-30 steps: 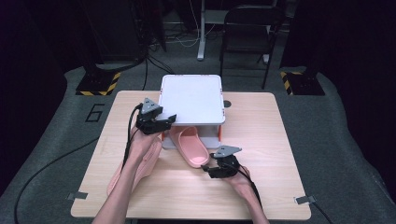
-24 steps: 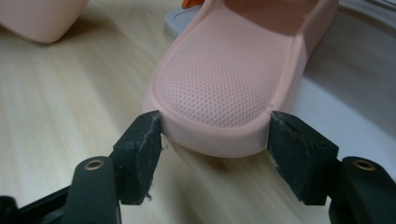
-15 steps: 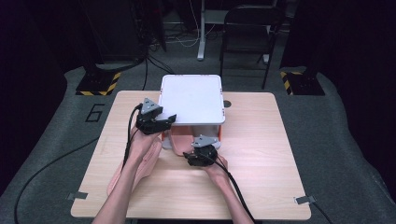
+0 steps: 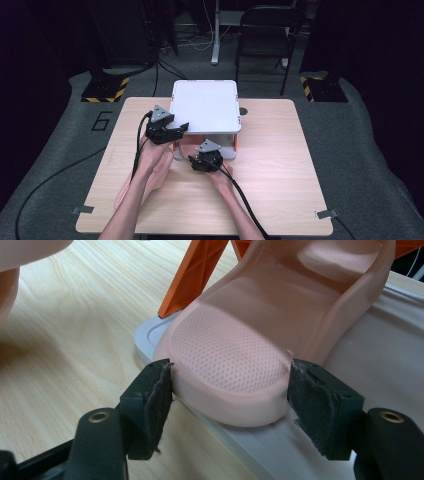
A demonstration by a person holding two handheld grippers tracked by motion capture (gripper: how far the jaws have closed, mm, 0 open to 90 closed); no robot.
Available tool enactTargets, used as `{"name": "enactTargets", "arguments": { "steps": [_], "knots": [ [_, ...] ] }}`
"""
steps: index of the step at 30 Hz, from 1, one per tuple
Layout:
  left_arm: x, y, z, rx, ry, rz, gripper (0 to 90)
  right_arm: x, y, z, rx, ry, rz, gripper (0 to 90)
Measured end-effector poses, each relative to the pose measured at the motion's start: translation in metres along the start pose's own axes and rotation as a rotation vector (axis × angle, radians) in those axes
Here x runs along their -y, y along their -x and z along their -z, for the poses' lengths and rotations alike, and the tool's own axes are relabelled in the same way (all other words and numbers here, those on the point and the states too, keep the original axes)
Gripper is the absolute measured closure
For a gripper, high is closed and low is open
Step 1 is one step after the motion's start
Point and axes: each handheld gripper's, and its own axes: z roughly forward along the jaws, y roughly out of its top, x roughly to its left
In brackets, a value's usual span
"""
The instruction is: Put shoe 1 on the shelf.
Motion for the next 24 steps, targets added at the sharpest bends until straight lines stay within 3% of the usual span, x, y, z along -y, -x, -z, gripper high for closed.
{"name": "enactTargets", "arguments": {
  "steps": [5, 7, 9, 10, 12, 16, 19, 23, 24],
  "knots": [
    [0.000, 0.000, 0.000, 0.001, -0.001, 0.002, 33.2, 0.000, 0.002, -0.001, -0.002, 0.017, 0.007, 33.4],
    [0.000, 0.000, 0.000, 0.002, -0.002, 0.001, 33.2, 0.000, 0.002, 0.002, 0.001, 0.004, -0.012, 33.5],
    [0.000, -0.001, 0.000, 0.002, 0.000, 0.002, 33.1, 0.001, 0.003, 0.009, -0.005, 0.026, -0.022, 33.3],
    [0.000, -0.001, 0.001, -0.003, 0.004, -0.004, 30.2, 0.002, 0.003, 0.013, -0.003, 0.032, -0.051, 32.3],
    [0.002, 0.000, 0.002, -0.003, 0.013, 0.002, 21.0, 0.004, 0.004, 0.027, -0.008, 0.058, -0.062, 31.4],
    [0.006, 0.002, 0.011, -0.004, 0.047, -0.010, 19.6, 0.015, 0.011, 0.056, -0.022, 0.095, -0.077, 25.9],
    [0.010, 0.004, 0.023, -0.003, 0.069, -0.020, 19.1, 0.025, 0.020, 0.078, -0.019, 0.100, -0.138, 23.0],
    [0.021, 0.004, 0.047, -0.005, 0.078, -0.063, 19.1, 0.042, 0.032, 0.107, 0.027, 0.122, -0.184, 21.2],
    [0.026, 0.005, 0.054, -0.022, 0.092, -0.072, 19.3, 0.047, 0.035, 0.114, 0.043, 0.121, -0.192, 21.2]
  ]
}}
